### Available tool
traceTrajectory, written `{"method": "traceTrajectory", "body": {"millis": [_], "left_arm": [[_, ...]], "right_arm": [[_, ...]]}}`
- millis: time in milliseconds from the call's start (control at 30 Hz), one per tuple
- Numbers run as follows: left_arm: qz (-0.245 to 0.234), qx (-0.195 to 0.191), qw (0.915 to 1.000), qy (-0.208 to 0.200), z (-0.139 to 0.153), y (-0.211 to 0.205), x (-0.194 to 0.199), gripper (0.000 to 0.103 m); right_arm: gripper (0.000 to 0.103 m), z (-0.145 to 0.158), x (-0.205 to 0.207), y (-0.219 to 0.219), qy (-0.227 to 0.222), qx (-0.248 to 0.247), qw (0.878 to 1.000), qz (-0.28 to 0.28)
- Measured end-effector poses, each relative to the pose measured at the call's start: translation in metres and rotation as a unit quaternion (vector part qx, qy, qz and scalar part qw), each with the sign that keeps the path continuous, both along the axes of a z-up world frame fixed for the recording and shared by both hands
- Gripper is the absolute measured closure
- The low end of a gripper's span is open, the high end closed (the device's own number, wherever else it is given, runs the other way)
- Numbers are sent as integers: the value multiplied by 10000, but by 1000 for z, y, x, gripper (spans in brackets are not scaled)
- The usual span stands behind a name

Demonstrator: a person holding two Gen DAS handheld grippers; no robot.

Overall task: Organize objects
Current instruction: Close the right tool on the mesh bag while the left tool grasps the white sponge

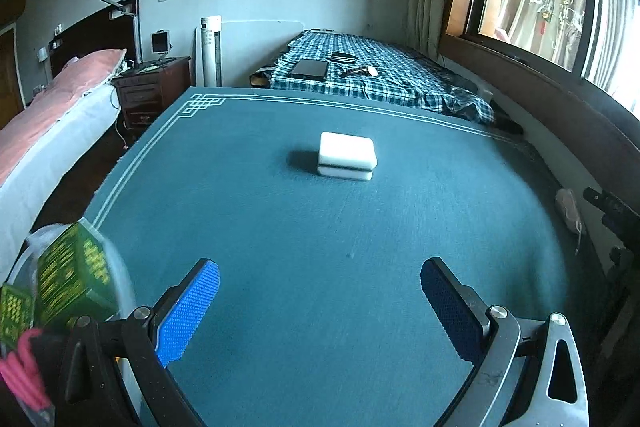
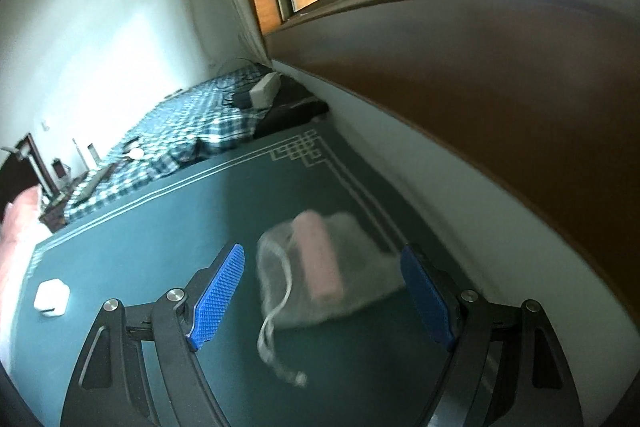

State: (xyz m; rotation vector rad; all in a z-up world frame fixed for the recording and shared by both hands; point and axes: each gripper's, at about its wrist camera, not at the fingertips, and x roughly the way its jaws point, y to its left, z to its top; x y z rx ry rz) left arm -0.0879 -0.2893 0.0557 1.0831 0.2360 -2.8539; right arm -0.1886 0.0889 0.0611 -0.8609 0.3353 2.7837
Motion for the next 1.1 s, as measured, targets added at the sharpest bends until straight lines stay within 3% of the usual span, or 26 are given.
{"method": "traceTrajectory", "body": {"millis": [167, 333, 467, 633, 900, 1000, 1100], "left_arm": [[42, 5, 10000, 39, 0, 0, -37, 0], [36, -166, 9999, 29, -5, 1, -72, 0], [-10, -306, 9995, 5, -10, 6, -96, 0], [-104, -482, 9986, -169, -20, 14, -125, 0], [-119, -798, 9959, -403, -32, 21, -158, 0], [-88, -838, 9951, -522, -36, 21, -165, 6], [-161, -818, 9943, -663, -41, 20, -169, 25]], "right_arm": [[24, -13, -40, -1, -351, 108, 9992, 135], [43, -31, -63, -7, -762, 113, 9962, 397], [46, -35, -66, -5, -892, 25, 9949, 462], [59, -40, -63, 3, -925, -205, 9945, 448], [60, -41, -61, 1, -904, -207, 9943, 522], [60, -41, -61, 2, -891, -249, 9942, 541], [60, -41, -61, 2, -891, -244, 9942, 548]]}}
